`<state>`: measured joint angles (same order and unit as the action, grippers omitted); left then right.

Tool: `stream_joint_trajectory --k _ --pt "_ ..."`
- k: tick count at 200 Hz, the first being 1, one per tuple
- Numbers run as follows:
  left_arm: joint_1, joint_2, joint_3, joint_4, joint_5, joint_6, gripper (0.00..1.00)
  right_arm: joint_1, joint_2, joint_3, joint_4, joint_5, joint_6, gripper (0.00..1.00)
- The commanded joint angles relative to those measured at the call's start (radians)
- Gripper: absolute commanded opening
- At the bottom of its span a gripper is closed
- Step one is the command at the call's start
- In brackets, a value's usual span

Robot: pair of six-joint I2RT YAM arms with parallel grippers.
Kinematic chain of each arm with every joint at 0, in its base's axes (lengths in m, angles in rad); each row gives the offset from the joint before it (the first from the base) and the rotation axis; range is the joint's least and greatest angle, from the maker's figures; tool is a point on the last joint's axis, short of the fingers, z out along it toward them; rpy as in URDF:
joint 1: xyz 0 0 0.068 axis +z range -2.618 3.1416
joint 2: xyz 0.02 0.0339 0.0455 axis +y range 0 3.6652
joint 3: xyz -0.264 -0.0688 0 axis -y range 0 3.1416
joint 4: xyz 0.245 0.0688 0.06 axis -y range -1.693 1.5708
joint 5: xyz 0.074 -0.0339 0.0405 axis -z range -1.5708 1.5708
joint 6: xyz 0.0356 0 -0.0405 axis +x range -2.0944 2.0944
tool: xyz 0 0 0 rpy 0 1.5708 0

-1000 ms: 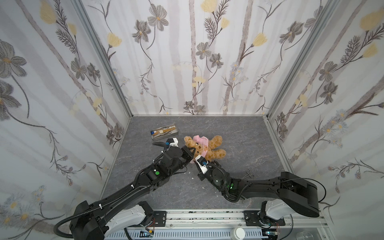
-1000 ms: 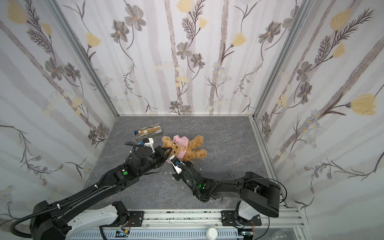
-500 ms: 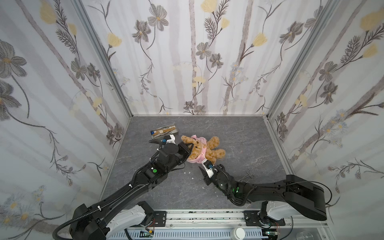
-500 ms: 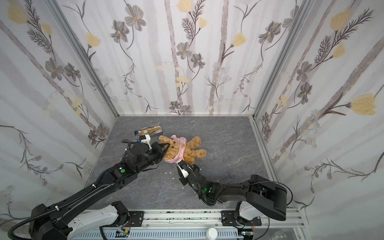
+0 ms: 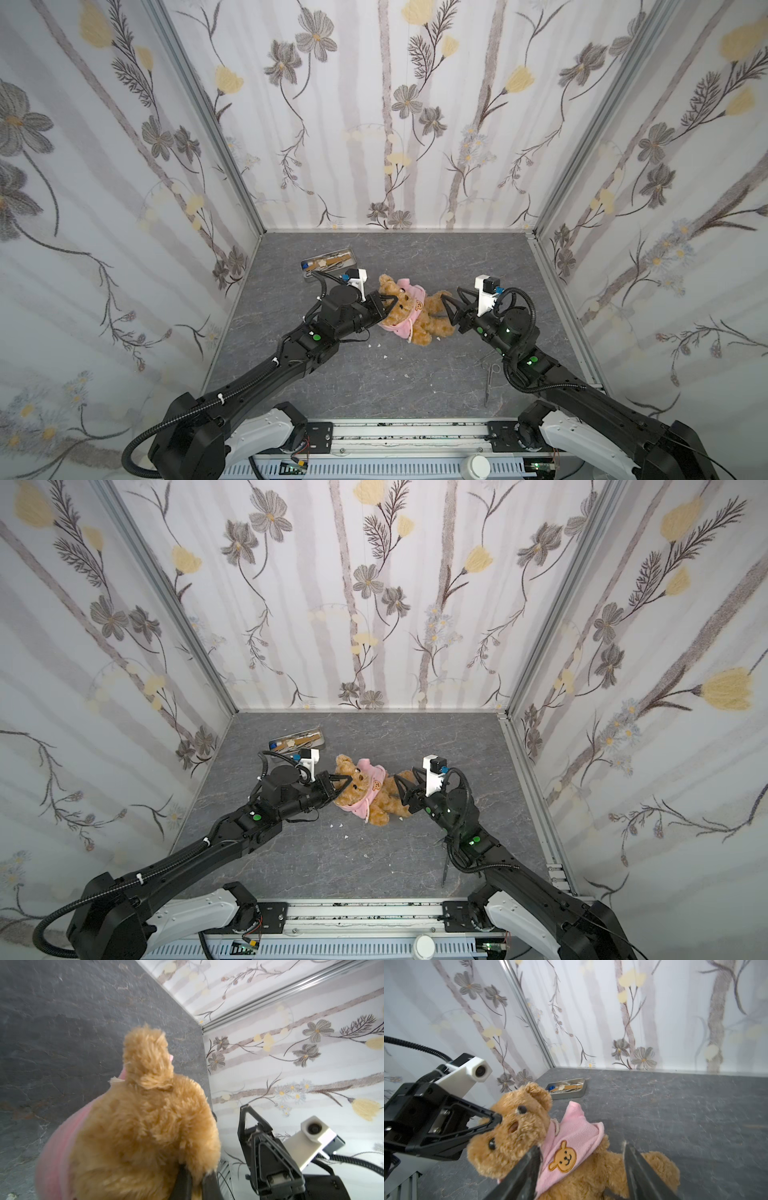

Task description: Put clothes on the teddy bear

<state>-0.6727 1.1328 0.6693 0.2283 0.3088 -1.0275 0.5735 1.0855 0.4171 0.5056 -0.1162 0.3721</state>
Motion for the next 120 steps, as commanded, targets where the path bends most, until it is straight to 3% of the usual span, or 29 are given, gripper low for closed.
stream_joint_trajectory --k 1,27,52,76,120 --pt "-0.011 0.022 -0.016 0.144 0.072 -0.042 0.0 -0.015 0.055 0.008 -0.092 -0.072 0.118 0.56" --pt "-0.012 0.046 -0.063 0.154 0.035 -0.042 0.0 -0.014 0.2 -0.025 -0.009 -0.084 0.198 0.4" --pt "-0.011 0.067 -0.118 0.155 -0.006 0.011 0.19 0.025 0.304 -0.102 0.133 -0.053 0.277 0.29" --pt "-0.009 0.06 -0.177 0.155 -0.065 0.056 0.33 0.096 0.381 -0.128 0.189 0.017 0.295 0.26" --pt "0.017 0.039 -0.244 0.155 -0.094 0.064 0.7 0.136 0.478 -0.181 0.342 0.04 0.337 0.19"
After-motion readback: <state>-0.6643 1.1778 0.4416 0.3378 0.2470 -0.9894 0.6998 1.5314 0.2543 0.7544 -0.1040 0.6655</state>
